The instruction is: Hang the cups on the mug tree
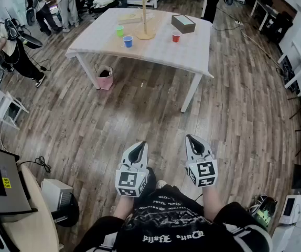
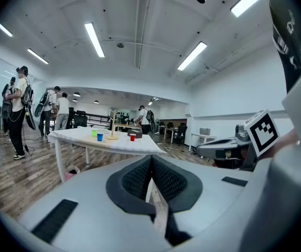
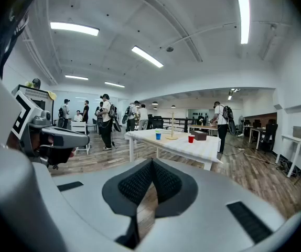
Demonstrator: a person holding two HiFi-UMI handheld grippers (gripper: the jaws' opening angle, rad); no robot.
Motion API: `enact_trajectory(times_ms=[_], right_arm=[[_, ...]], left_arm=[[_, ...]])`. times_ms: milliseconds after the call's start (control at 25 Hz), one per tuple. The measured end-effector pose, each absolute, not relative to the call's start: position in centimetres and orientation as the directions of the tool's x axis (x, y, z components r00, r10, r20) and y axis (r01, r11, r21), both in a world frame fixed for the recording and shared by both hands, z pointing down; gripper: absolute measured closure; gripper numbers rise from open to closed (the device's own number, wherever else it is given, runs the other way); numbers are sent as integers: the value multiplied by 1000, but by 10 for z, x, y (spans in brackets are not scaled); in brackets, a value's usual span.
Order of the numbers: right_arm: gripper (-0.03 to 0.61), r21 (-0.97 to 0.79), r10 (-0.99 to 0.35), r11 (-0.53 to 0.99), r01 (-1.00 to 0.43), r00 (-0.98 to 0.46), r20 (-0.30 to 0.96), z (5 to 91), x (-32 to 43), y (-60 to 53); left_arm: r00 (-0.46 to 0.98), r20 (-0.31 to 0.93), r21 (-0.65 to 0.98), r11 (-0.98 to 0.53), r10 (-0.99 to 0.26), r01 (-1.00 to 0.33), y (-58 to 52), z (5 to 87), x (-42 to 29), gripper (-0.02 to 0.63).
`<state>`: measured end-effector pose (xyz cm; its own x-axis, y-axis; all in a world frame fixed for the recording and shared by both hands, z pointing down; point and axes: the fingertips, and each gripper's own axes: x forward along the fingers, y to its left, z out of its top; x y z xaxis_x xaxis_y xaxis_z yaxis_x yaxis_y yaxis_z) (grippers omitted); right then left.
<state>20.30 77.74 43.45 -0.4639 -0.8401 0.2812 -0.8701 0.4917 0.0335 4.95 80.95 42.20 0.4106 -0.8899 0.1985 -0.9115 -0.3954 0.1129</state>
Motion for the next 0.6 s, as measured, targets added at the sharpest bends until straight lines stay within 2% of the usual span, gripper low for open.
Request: enact_trajectory(times_ms=[600], right_arm=[[571,57,-855,468,-882,-436,280,433,195,745]], left_arm=[[413,182,103,-400,-892,-911,770,419,36,594]])
